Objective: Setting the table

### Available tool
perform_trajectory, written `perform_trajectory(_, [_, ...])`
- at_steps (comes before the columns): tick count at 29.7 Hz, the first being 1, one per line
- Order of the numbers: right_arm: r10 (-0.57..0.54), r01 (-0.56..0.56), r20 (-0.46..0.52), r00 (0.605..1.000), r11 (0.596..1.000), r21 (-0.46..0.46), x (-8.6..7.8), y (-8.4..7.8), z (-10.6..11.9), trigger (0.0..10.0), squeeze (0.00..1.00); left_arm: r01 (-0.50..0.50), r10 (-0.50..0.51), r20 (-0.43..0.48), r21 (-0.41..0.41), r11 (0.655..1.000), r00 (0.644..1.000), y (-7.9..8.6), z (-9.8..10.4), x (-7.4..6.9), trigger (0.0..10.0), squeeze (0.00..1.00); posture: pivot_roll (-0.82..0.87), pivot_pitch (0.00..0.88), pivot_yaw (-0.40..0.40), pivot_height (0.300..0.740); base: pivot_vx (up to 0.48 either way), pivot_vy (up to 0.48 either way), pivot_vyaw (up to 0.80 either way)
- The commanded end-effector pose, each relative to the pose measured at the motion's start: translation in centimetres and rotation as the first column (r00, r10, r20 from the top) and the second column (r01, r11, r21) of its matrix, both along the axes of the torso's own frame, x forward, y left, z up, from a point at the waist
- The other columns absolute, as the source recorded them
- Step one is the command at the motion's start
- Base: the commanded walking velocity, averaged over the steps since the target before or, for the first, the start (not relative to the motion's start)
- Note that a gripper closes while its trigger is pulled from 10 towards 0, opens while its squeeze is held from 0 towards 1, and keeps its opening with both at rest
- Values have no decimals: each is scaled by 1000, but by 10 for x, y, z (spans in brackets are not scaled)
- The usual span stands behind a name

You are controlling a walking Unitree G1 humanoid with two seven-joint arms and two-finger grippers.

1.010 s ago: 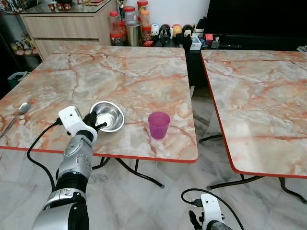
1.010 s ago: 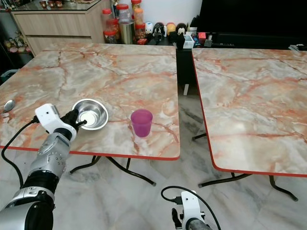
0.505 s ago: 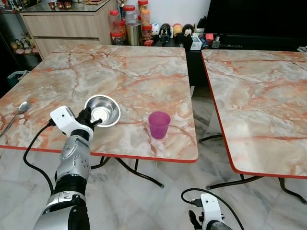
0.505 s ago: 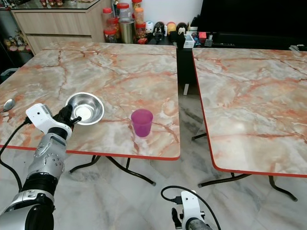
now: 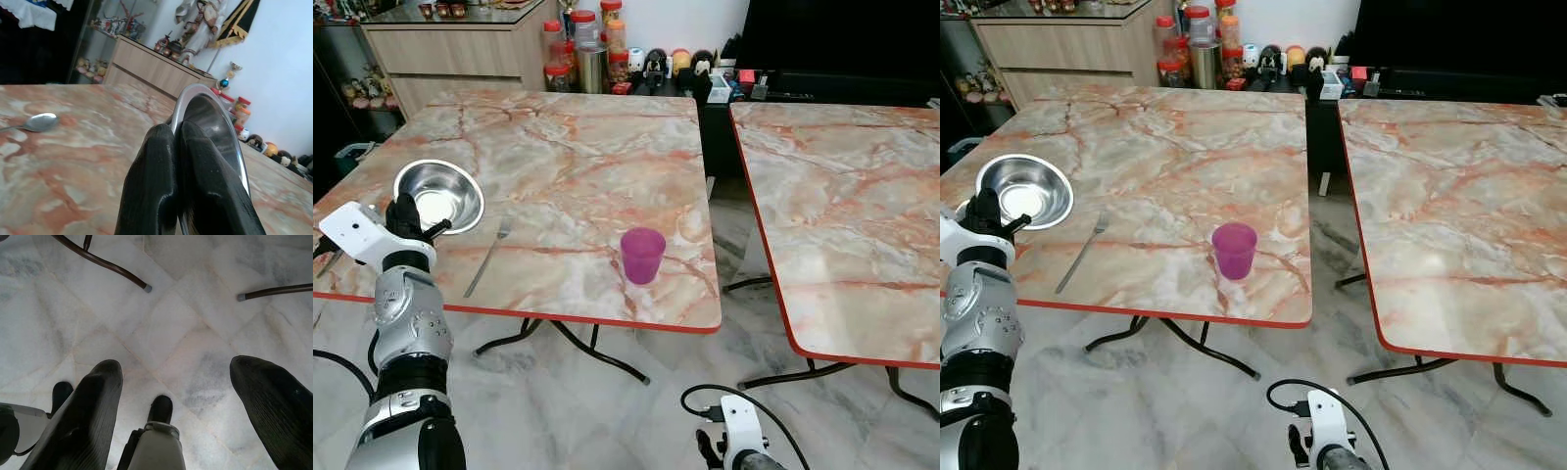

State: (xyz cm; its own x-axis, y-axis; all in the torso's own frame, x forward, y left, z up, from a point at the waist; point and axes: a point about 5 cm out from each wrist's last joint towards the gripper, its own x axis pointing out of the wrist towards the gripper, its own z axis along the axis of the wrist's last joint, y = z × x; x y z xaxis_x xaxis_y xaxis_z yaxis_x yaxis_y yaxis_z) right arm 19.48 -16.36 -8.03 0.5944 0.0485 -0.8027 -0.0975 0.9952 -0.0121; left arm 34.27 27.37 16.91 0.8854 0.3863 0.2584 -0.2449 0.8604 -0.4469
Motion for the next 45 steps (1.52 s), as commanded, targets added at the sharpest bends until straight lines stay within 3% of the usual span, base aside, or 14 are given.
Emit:
perform_trajectory(1, [-3, 3, 10, 1000, 1000, 2, 3, 0, 1, 10000, 0, 27, -27, 17, 33, 999, 999, -9, 4, 2, 10000, 0, 21, 0, -5, 740, 0, 0, 0])
perform_trajectory(8, [-10, 10, 8, 1000, 1000, -4, 1, -3, 1, 10000, 0, 96, -98, 54, 39, 995, 994, -39, 11, 10, 10000, 0, 7, 0, -3, 740, 0, -330, 0])
perform_trajectory(25, [1, -1, 5, 1000, 1000, -10, 2, -3, 1, 10000, 0, 99, -104, 131, 45, 994, 986, -41, 31, 12, 10000, 0, 12, 0, -8, 740, 0, -460, 0])
perform_trajectory(33, [3, -3, 5, 1000, 1000, -6, 2, -2, 1, 10000, 0, 115, -126, 197, 63, 991, 972, -46, 52, 13, 10000, 0, 13, 0, -9, 740, 0, -460, 0])
perform_trajectory(45, [-5, 5, 9, 1000, 1000, -2, 2, -2, 1, 10000, 0, 174, -184, 165, 75, 982, 969, -65, 43, 13, 10000, 0, 9, 0, -9, 740, 0, -458, 0])
